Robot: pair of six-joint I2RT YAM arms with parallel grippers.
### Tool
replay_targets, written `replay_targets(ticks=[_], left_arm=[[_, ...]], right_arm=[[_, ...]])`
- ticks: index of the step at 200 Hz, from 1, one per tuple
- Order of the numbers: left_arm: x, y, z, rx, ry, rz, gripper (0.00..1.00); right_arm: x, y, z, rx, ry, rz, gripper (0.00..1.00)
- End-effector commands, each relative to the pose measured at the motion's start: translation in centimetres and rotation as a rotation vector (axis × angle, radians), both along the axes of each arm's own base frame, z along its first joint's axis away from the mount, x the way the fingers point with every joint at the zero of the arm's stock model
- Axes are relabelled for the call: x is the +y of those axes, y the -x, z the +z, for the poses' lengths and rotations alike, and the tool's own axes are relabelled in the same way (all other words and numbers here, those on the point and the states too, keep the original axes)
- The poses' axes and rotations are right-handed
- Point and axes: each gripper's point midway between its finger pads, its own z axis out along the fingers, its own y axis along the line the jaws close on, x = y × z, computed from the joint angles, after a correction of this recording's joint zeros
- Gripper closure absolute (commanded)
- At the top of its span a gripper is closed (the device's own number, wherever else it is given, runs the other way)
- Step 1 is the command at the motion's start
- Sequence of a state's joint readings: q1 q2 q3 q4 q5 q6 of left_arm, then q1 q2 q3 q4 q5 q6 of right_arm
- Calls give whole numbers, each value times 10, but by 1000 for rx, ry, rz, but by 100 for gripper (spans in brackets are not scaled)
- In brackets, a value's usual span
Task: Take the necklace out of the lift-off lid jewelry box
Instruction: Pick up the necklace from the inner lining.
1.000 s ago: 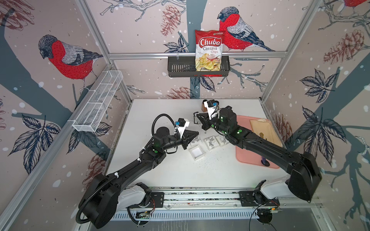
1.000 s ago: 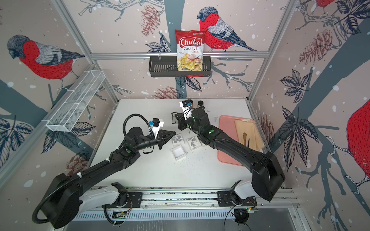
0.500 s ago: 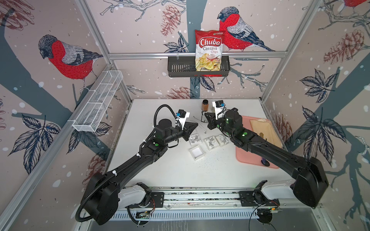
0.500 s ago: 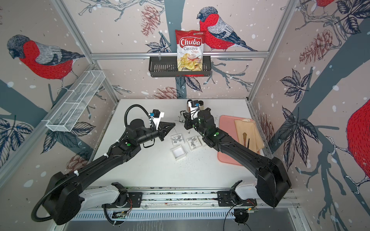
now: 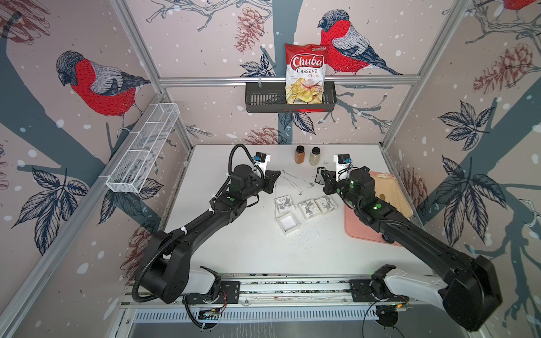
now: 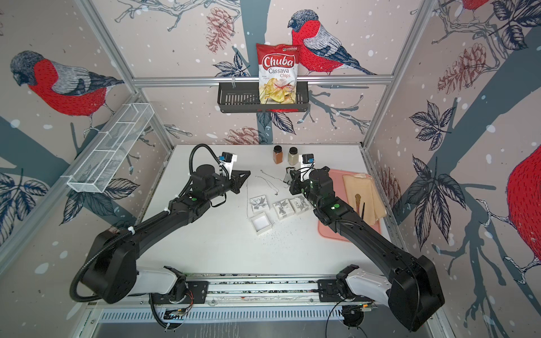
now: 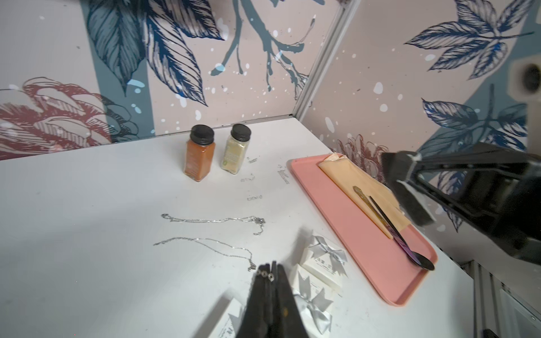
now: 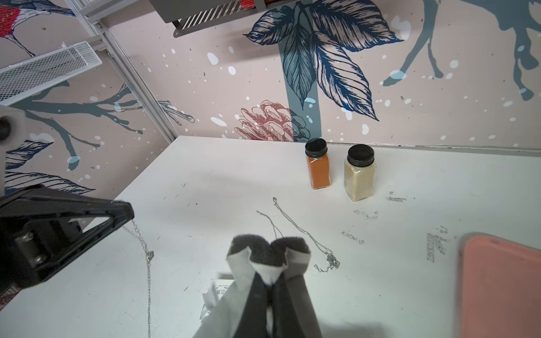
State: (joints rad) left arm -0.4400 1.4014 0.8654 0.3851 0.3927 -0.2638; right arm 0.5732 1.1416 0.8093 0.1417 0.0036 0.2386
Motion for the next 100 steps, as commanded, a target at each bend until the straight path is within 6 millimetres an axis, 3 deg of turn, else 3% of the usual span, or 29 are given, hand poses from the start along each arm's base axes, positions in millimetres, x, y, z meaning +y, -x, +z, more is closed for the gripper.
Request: replay_targets(ticks=[1, 75, 85, 90, 100], left_arm=[[3, -13, 12, -41, 30, 0, 100], [31, -61, 8, -46, 11, 84, 100], [35, -67, -4, -23, 4, 89, 100], [37, -75, 6, -46, 12, 89, 100], [40, -83, 4, -43, 18, 84, 100]], right_arm=[[2, 6, -2, 12, -12, 29, 95], [-2, 12, -4, 9, 1, 43, 95], [-3, 12, -4, 8, 2, 43, 95], [-3, 12, -4, 8, 3, 42, 95], [-3, 12, -4, 8, 4, 43, 95]])
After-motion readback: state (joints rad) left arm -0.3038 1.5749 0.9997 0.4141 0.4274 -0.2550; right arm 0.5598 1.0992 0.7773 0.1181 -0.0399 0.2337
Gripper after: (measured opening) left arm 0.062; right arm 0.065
